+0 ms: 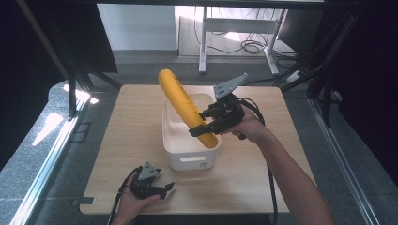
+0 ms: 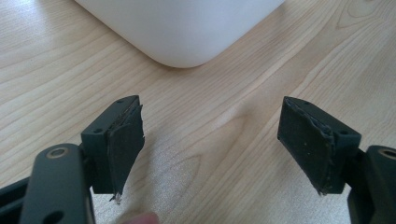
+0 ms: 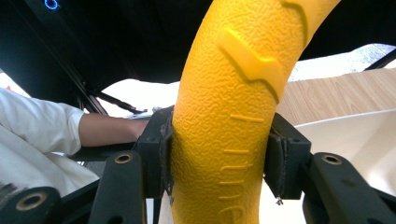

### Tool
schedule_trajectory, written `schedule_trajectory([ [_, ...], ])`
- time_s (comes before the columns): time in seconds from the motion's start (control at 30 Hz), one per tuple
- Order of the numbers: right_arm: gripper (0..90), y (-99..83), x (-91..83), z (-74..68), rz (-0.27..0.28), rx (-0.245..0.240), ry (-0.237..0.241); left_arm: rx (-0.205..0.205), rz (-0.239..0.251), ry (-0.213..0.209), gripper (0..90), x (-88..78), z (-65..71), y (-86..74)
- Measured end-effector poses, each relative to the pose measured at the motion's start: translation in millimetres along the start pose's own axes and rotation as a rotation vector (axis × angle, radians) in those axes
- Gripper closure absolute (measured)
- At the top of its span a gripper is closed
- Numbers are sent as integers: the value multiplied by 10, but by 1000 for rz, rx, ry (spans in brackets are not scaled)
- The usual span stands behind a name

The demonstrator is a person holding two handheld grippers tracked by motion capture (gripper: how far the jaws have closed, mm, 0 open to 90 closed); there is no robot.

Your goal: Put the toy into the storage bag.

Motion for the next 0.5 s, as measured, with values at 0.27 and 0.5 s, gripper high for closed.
schedule_trajectory([
  [0.27,490,-72,51,83,-13,-5,-23,0,-1,0,228,1,0,-2],
  [0.5,485,-195,141,193,-64,22,-81,0,2,-2,228,2,-1,-4],
])
Point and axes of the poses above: each handheld gripper's, and its own axes: x roughly forward along the jaws, y roughly out of its top, z roughly to its right, the point moved 1 cm from there along x, roughly forward along the jaws, and after that the axes turned 2 degrees about -y, right-handed, at the moved point
